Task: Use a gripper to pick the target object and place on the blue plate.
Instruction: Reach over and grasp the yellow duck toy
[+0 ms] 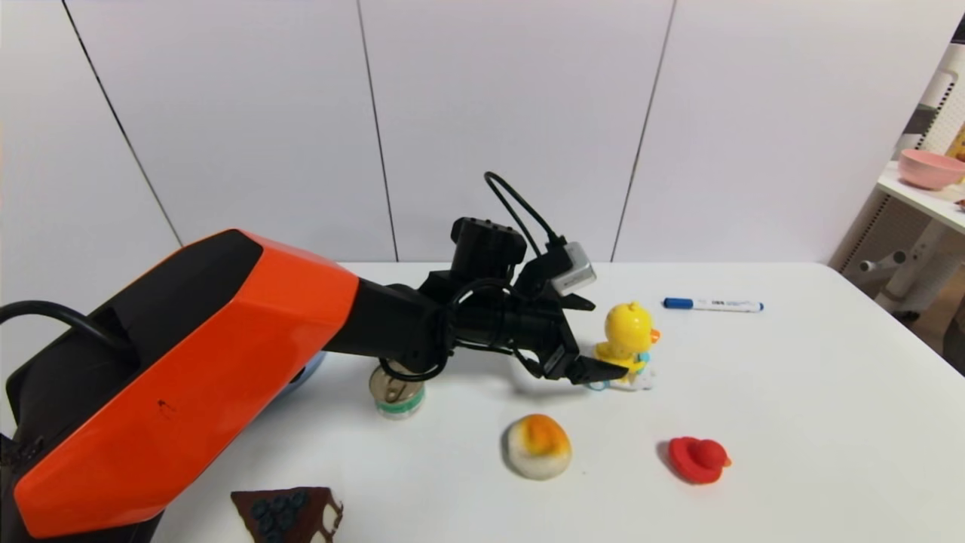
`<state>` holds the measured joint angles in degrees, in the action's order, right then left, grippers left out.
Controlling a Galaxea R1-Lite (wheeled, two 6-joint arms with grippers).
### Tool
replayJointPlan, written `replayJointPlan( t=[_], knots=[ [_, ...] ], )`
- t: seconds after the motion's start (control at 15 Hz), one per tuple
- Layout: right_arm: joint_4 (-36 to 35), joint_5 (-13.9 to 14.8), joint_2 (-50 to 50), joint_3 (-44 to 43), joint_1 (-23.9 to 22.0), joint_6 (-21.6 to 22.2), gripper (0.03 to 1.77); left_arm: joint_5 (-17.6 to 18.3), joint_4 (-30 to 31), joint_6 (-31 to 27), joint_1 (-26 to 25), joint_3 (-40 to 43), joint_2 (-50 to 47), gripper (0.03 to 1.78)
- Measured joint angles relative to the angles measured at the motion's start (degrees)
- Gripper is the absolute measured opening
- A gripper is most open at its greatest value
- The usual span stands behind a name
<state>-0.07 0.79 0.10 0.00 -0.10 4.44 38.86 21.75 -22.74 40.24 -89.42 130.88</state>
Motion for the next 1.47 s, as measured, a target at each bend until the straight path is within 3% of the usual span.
replayJointPlan(
  t=[1.47],
  knots=[
    [0.0,0.0,0.0,0.0,0.0,0.0,1.7,0.1,0.5,0.6,2.0,-11.4,8.0,1.69]
  ],
)
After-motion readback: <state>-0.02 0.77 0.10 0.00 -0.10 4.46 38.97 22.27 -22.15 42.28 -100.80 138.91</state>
